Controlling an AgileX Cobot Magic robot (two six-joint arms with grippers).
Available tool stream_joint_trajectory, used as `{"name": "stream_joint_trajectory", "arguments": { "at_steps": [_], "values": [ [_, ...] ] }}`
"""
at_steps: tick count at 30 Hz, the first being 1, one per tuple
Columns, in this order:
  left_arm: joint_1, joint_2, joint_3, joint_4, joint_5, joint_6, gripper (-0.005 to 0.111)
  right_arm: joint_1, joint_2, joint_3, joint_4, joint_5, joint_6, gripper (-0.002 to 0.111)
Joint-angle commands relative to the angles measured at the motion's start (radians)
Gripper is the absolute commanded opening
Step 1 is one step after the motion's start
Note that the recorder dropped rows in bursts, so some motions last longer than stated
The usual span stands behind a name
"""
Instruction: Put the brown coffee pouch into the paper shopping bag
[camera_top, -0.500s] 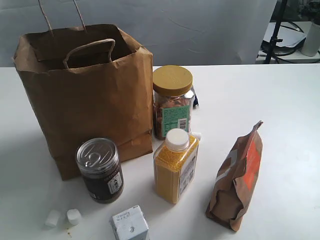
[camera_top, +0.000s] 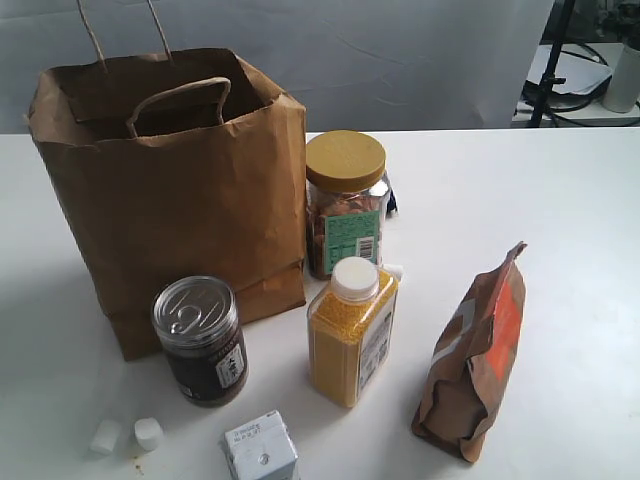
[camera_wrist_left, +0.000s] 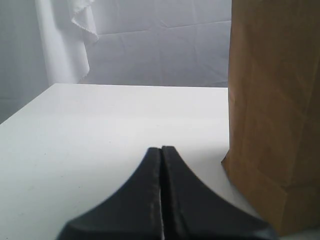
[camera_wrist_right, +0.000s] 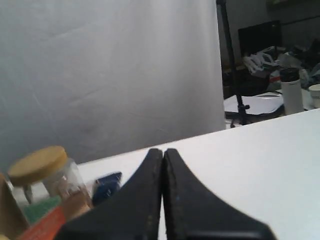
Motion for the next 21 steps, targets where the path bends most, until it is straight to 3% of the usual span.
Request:
{"name": "stream_joint_trajectory", "arguments": {
  "at_steps": [1,5,7,13,21],
  "values": [
    [0.004,-0.003,0.004,0.004,-0.004,-0.003,0.000,0.011,-0.007,-0.069,0.151,-0.032,-0.006,0.000],
    [0.004,-0.003,0.004,0.004,-0.004,-0.003,0.000,0.074,0.085,-0.283,0.203,0.142,-0.030,0.000],
    [0.004,-0.003,0.004,0.004,-0.004,-0.003,0.000,0.075,0.221,-0.406,0.200,0.303,-0.122,0.000],
    [0.004,-0.003,0.004,0.004,-0.004,-0.003,0.000,0.075,0.556,-0.623,0.214,0.563,-0.217,0.000],
    [0.004,-0.003,0.004,0.004,-0.004,-0.003,0.000,0.075,0.763,-0.756,0.033,0.807,0.051,0.000]
  ]
}}
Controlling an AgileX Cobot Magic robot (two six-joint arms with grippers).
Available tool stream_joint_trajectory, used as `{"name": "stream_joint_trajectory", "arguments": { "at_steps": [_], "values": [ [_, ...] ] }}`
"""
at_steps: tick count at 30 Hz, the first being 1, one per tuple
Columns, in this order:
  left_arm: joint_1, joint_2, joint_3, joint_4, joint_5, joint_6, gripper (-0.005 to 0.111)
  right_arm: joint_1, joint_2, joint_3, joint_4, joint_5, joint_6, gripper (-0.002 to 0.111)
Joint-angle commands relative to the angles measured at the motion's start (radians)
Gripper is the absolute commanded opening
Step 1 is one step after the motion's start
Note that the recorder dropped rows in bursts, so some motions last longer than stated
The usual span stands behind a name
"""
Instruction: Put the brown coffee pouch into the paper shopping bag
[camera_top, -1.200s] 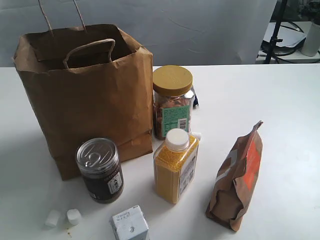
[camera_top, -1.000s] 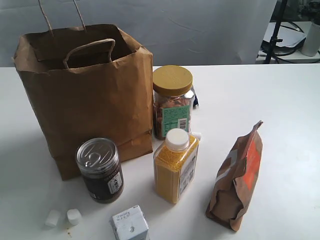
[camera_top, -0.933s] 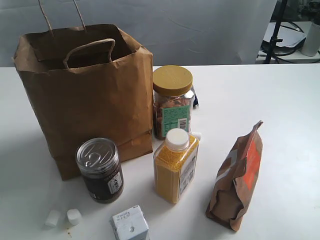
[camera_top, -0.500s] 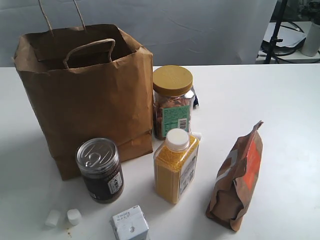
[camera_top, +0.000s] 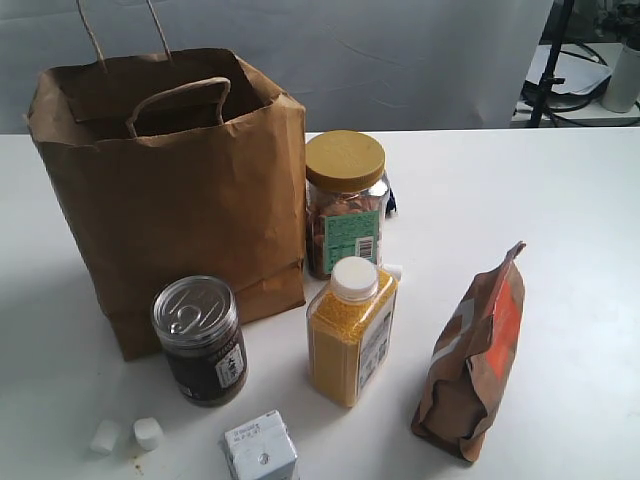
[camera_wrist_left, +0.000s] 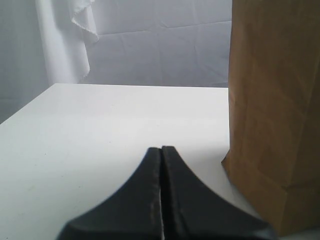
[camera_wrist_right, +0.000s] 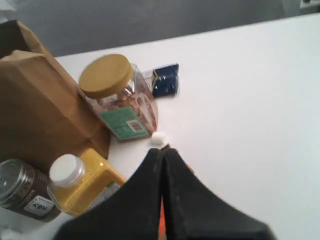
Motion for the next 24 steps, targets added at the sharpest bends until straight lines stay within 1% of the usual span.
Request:
{"name": "stream_joint_trajectory", "arguments": {
  "at_steps": [1,4,7,10,12,15,20,22,24],
  "values": [
    [0.004,-0.003,0.004,0.004,-0.004,-0.003,0.000,0.010,0.118,-0.073,-0.142,0.194,0.146,0.000],
    [0.004,-0.003,0.004,0.004,-0.004,-0.003,0.000,0.073,0.214,-0.127,-0.167,0.260,0.173,0.000],
    [0.004,-0.003,0.004,0.004,-0.004,-0.003,0.000,0.158,0.291,-0.187,-0.189,0.265,0.214,0.000],
    [0.004,-0.003,0.004,0.004,-0.004,-0.003,0.000,0.235,0.389,-0.256,-0.255,0.295,0.316,0.000],
    [0.004,-0.003,0.004,0.004,-0.004,-0.003,0.000,0.269,0.467,-0.308,-0.295,0.336,0.374,0.004],
    [0.004,-0.003,0.004,0.004,-0.004,-0.003,0.000,0.316,0.570,-0.404,-0.333,0.408,0.459,0.017],
    [0.004,-0.003,0.004,0.004,-0.004,-0.003,0.000,0.362,0.731,-0.546,-0.364,0.497,0.607,0.050],
    [0.004,-0.003,0.004,0.004,-0.004,-0.003,0.000,0.375,0.790,-0.574,-0.364,0.497,0.643,0.057],
    [0.004,-0.003,0.004,0.004,-0.004,-0.003,0.000,0.388,0.842,-0.576,-0.368,0.497,0.662,0.060]
  ]
}}
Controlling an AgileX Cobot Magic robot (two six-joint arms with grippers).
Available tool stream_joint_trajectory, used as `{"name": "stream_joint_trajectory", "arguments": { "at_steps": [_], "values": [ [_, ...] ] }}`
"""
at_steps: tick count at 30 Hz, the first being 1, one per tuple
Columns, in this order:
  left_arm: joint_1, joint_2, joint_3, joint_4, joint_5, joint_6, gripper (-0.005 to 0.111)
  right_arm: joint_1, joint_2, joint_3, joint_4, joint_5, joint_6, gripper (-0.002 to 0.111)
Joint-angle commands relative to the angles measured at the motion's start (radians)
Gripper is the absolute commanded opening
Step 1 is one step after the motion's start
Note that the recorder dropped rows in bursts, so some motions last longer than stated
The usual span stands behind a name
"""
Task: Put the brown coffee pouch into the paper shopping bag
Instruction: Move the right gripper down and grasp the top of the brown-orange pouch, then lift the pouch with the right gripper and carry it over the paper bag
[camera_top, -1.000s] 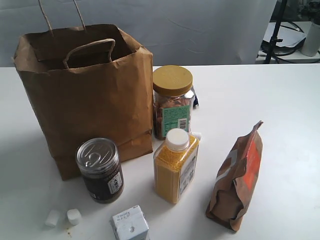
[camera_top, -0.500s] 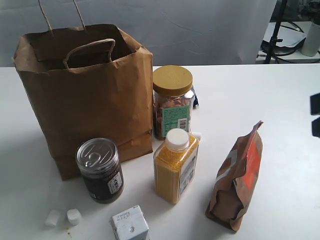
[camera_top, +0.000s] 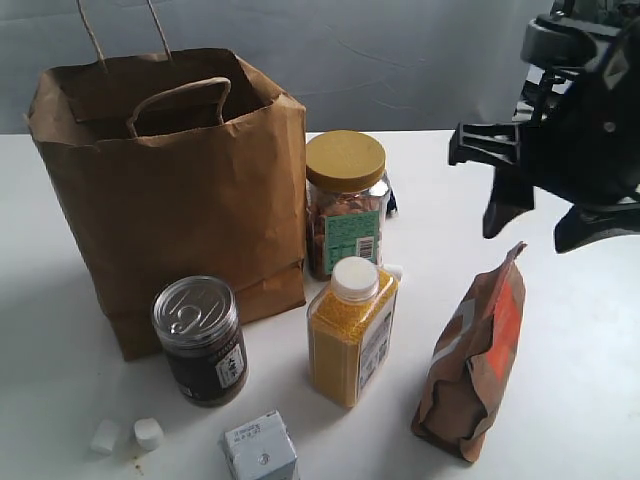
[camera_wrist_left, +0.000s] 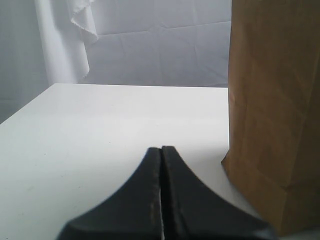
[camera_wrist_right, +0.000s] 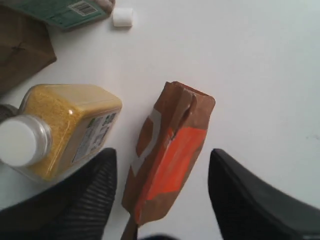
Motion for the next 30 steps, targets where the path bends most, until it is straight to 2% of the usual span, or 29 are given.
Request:
{"name": "stream_joint_trajectory", "arguments": {
  "at_steps": [1,6,14,16,18,19,21,26,30],
  "values": [
    [0.004,-0.003,0.004,0.004,-0.004,-0.003,0.000,0.025,0.113,-0.026,-0.025,0.018,0.068,0.060],
    [0.004,-0.003,0.004,0.004,-0.004,-0.003,0.000,0.025,0.222,0.013,-0.035,0.010,0.091,0.060],
    [0.004,-0.003,0.004,0.004,-0.004,-0.003,0.000,0.025,0.295,0.184,-0.030,-0.225,0.096,0.058],
    [0.004,-0.003,0.004,0.004,-0.004,-0.003,0.000,0.025,0.304,0.231,-0.016,-0.292,0.098,0.053],
    [0.004,-0.003,0.004,0.004,-0.004,-0.003,0.000,0.025,0.306,0.281,0.009,-0.364,0.098,0.039],
    [0.004,-0.003,0.004,0.004,-0.004,-0.003,0.000,0.025,0.306,0.318,0.021,-0.402,0.098,0.020],
    [0.004,-0.003,0.004,0.004,-0.004,-0.003,0.000,0.025,0.306,0.347,0.009,-0.406,0.098,0.000],
    [0.004,-0.003,0.004,0.004,-0.004,-0.003,0.000,0.025,0.216,0.352,0.000,-0.393,0.042,0.000],
    [0.004,-0.003,0.004,0.004,-0.004,-0.003,0.000,0.025,-0.063,0.350,-0.072,-0.409,0.031,0.000]
  ]
}}
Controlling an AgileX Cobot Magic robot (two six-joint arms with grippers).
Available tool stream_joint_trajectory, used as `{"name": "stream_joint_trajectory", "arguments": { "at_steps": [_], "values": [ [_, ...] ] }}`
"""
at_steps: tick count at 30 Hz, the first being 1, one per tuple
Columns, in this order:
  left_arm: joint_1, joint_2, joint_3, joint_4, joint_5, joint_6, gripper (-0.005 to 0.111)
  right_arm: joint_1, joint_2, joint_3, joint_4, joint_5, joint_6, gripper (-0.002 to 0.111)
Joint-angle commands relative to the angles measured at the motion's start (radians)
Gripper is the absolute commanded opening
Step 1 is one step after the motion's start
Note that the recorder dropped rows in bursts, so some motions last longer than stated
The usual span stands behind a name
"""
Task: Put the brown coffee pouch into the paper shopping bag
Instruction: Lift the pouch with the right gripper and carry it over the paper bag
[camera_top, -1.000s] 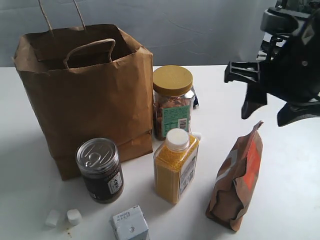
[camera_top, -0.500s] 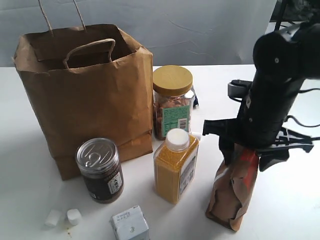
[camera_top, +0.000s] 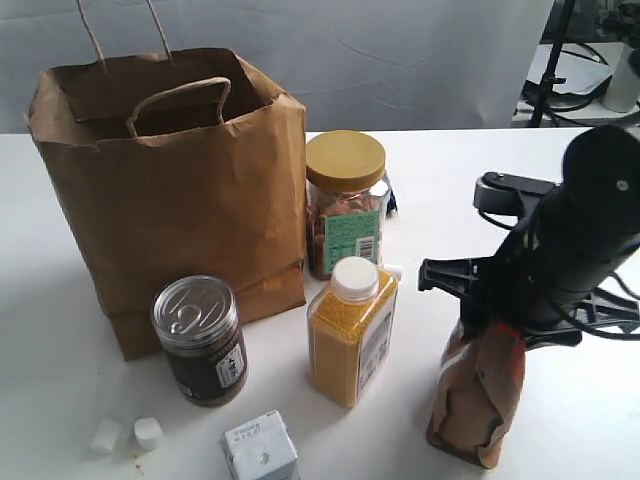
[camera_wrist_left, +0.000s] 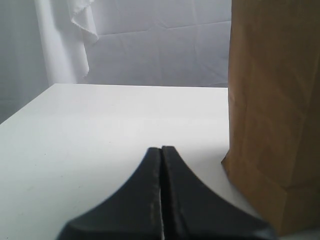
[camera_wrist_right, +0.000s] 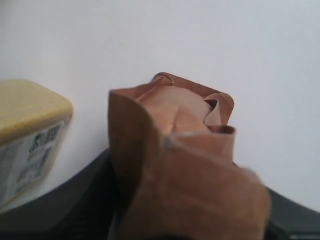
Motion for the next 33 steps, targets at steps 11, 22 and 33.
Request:
{"name": "stream_joint_trajectory", "arguments": {
  "at_steps": [11,22,33],
  "values": [
    [0.004,-0.003,0.004,0.004,-0.004,-0.003,0.000,0.003,-0.458,-0.210,0.214,-0.371,-0.331,0.000],
    [0.004,-0.003,0.004,0.004,-0.004,-0.003,0.000,0.039,-0.249,-0.470,0.483,-0.422,-0.620,0.000],
    [0.004,-0.003,0.004,0.004,-0.004,-0.003,0.000,0.143,0.099,-0.756,0.483,-0.418,-0.655,0.000]
  ]
}}
